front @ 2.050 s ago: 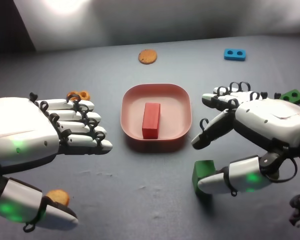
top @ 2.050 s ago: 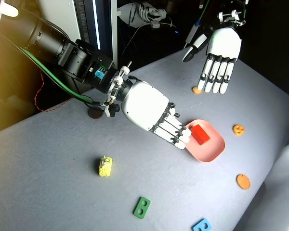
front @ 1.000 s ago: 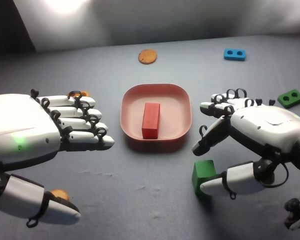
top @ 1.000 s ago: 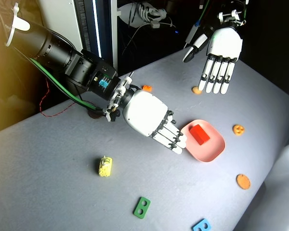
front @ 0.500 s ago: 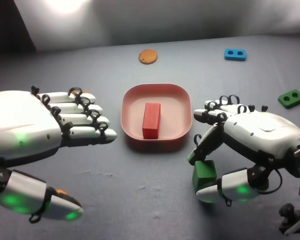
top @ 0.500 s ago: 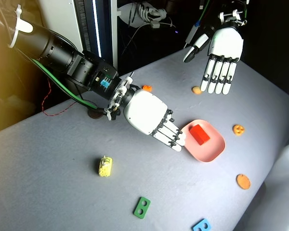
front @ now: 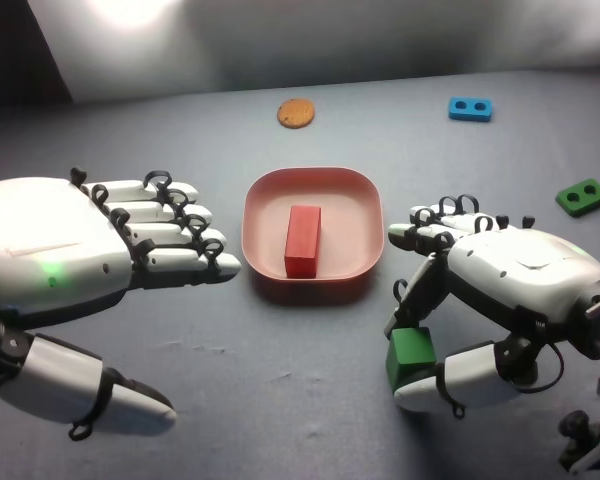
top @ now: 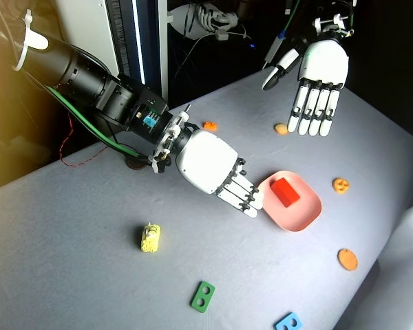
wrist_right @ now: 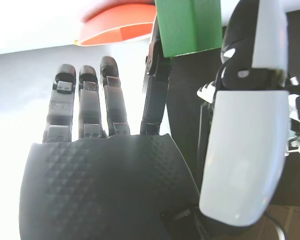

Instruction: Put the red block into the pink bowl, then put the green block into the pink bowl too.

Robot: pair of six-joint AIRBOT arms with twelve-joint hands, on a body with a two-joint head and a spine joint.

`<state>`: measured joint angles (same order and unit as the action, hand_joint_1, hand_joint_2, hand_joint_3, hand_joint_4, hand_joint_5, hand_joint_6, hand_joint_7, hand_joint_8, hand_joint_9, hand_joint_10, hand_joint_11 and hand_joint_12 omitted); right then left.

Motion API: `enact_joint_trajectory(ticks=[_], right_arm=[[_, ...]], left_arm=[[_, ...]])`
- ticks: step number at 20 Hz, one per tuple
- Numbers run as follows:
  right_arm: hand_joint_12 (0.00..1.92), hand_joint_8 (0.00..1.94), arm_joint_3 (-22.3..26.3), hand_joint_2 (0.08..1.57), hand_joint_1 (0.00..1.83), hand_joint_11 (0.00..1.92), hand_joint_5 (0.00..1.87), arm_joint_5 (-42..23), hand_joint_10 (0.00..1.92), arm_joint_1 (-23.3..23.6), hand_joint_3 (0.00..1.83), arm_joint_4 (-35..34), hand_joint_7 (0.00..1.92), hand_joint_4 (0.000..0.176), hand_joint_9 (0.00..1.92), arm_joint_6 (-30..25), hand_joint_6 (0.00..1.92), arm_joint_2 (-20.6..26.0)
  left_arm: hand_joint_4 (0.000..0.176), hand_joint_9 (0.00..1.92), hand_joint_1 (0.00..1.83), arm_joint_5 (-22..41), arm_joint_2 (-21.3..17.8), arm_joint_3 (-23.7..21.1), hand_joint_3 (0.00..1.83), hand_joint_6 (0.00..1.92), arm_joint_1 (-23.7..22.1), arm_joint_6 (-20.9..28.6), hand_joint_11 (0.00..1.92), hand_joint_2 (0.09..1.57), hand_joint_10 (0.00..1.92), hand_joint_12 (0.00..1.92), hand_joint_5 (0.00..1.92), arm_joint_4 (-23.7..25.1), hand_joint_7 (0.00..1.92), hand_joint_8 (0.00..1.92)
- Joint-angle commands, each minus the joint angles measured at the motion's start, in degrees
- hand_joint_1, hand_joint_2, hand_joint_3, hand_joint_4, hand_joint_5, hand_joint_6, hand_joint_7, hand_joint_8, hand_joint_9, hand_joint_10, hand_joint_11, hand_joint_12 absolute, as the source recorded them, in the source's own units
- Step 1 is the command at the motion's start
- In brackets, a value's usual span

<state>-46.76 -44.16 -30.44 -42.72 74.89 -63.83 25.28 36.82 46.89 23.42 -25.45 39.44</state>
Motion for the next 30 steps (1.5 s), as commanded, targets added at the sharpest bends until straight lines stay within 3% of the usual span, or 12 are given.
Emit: enact_joint_trajectory(ticks=[1, 2, 3, 4, 6, 10, 17, 20, 22, 23, 28, 30], right_arm=[[0.00, 0.00, 0.0, 0.78, 1.00, 0.00, 1.14, -4.7, 0.00, 0.1, 0.01, 2.5, 0.18, 0.104, 0.00, -0.4, 0.02, 0.2], [0.00, 0.00, 0.0, 0.78, 1.00, 0.00, 1.14, -4.7, 0.00, 0.1, 0.01, 2.5, 0.18, 0.104, 0.00, -0.4, 0.02, 0.2], [0.00, 0.00, 0.0, 0.91, 1.10, 0.00, 1.38, -4.7, 0.00, 0.1, 0.01, 2.5, 0.20, 0.161, 0.00, -0.4, 0.13, 0.2], [0.00, 0.02, 0.0, 0.94, 1.12, 0.00, 1.43, -4.7, 0.01, 0.1, 0.01, 2.6, 0.23, 0.173, 0.03, -0.4, 0.15, 0.1], [0.00, 0.00, 0.0, 0.97, 1.11, 0.00, 1.35, -4.7, 0.00, 0.0, 0.00, 2.6, 0.26, 0.176, 0.00, -0.4, 0.34, 0.1], [0.00, 0.01, 0.0, 0.98, 1.11, 0.00, 1.30, -4.7, 0.00, 0.0, 0.00, 2.9, 0.36, 0.176, 0.08, -0.4, 0.46, 0.1], [0.00, 0.00, -0.8, 0.97, 1.11, 0.00, 1.34, -4.5, 0.01, 4.9, 0.00, 4.7, 0.35, 0.176, 0.08, -0.7, 0.38, 0.9], [0.00, 0.00, -2.8, 0.97, 1.11, 0.00, 1.34, -3.4, 0.00, 8.2, 0.00, 4.7, 0.31, 0.176, 0.06, 1.6, 0.38, 0.7], [0.00, 0.00, -4.9, 0.96, 1.11, 0.00, 1.34, -2.5, 0.00, 10.3, 0.00, 4.7, 0.31, 0.176, 0.05, 2.1, 0.38, -0.2], [0.00, 0.00, -6.6, 0.96, 1.12, 0.00, 1.38, -1.6, 0.00, 11.5, 0.00, 4.7, 0.31, 0.176, 0.05, 2.1, 0.31, -1.1], [0.00, 0.00, -14.1, 0.98, 1.11, 0.00, 1.31, 1.2, 0.00, 14.6, 0.00, 4.7, 0.33, 0.176, 0.07, 3.6, 0.45, -6.1], [0.00, 0.00, -16.0, 0.97, 1.11, 0.00, 1.33, 1.7, 0.00, 15.0, 0.00, 4.7, 0.36, 0.176, 0.08, 3.8, 0.39, -7.6]], left_arm=[[0.000, 0.08, 0.16, 4.9, -0.4, 0.1, 0.00, 0.01, -0.8, 0.0, 0.00, 1.04, 0.00, 0.00, 0.22, -1.5, 0.18, 0.01], [0.000, 0.08, 0.16, 4.8, -0.4, 0.1, 0.00, 0.01, -0.8, 0.0, 0.00, 1.04, 0.00, 0.00, 0.22, -1.5, 0.18, 0.01], [0.000, 0.07, 0.18, 4.8, -0.4, 0.1, 0.00, 0.01, -0.8, 0.0, 0.00, 1.03, 0.00, 0.00, 0.22, -1.4, 0.17, 0.00], [0.000, 0.06, 0.15, 4.8, -0.4, 0.1, 0.00, 0.00, -0.8, 0.0, 0.00, 1.04, 0.00, 0.00, 0.20, -1.4, 0.16, 0.00], [0.000, 0.05, 0.19, 4.8, -0.4, 0.2, 0.00, 0.00, -0.9, 0.0, 0.00, 1.04, 0.00, 0.00, 0.18, -1.4, 0.15, 0.00], [0.000, 0.06, 0.17, 4.8, -0.4, 0.2, 0.00, 0.00, -1.0, 0.0, 0.00, 1.04, 0.01, 0.00, 0.19, -1.4, 0.16, 0.01], [0.000, 0.07, 0.21, 4.8, -0.2, 0.4, 0.00, 0.01, -1.3, 0.0, 0.00, 1.03, 0.01, 0.00, 0.19, -1.3, 0.15, 0.01], [0.000, 0.05, 0.13, 4.7, -0.1, 0.5, 0.00, 0.00, -1.5, 0.0, 0.00, 1.04, 0.00, 0.00, 0.16, -1.1, 0.13, 0.00], [0.000, 0.08, 0.22, 4.6, 0.0, 0.5, 0.00, 0.01, -1.5, 0.0, 0.00, 1.03, 0.01, 0.00, 0.21, -0.9, 0.17, 0.00], [0.000, 0.08, 0.21, 4.6, 0.0, 0.5, 0.00, 0.00, -1.5, 0.0, 0.00, 1.03, 0.00, 0.00, 0.21, -0.9, 0.17, 0.00], [0.000, 0.06, 0.21, 4.6, 0.0, 0.6, 0.00, 0.01, -1.6, 0.0, 0.00, 1.04, 0.01, 0.00, 0.18, -0.7, 0.15, 0.01], [0.000, 0.06, 0.21, 4.6, 0.0, 0.6, 0.00, 0.01, -1.6, 0.0, 0.00, 1.03, 0.01, 0.00, 0.19, -0.6, 0.16, 0.01]])
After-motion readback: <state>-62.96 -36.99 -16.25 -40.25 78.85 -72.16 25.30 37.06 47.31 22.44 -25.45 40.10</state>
